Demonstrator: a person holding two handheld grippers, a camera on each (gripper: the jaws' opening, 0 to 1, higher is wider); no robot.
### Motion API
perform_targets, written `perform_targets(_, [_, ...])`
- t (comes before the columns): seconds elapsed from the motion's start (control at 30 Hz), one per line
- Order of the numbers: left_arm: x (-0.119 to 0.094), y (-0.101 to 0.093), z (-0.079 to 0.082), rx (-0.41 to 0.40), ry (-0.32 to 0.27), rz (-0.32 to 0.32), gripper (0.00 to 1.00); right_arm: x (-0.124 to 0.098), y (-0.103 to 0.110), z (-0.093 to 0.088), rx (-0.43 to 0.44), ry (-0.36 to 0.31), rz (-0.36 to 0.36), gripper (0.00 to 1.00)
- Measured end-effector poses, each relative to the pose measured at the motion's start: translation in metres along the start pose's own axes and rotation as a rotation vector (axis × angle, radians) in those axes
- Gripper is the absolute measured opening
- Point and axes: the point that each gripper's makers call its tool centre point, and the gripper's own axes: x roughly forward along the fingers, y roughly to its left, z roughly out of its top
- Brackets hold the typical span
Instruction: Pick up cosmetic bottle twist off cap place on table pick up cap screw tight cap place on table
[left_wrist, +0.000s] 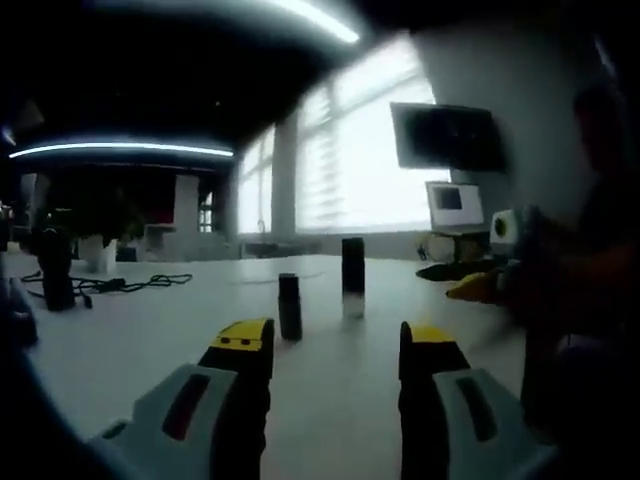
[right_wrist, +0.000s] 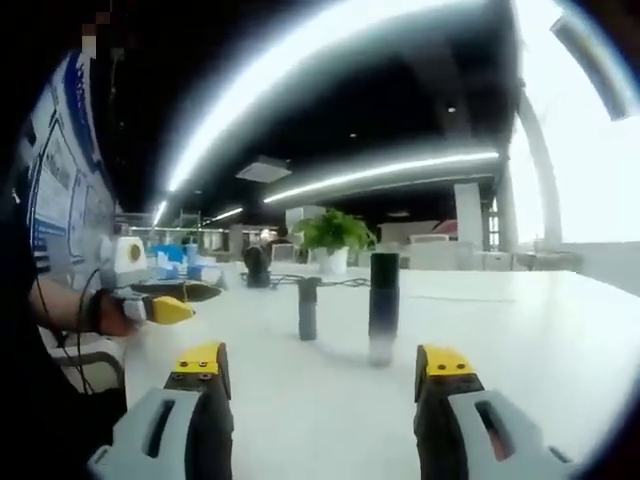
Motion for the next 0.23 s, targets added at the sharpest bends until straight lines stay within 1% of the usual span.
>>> perform_targets(0.1, [0.0007,-0.0004,-0.0020,0.010,0.010,-0.003,0.40,-0.0014,-0.0013,0.0016,0.019,-0.008,-0.001,0.67])
perform_targets(0.23, [0.0006,0.0028,-0.0024,-0.008,0.010,0.005,0.40,-0.0013,-0.0070,0.0018,0.038,-0.012,-0.010,0.67])
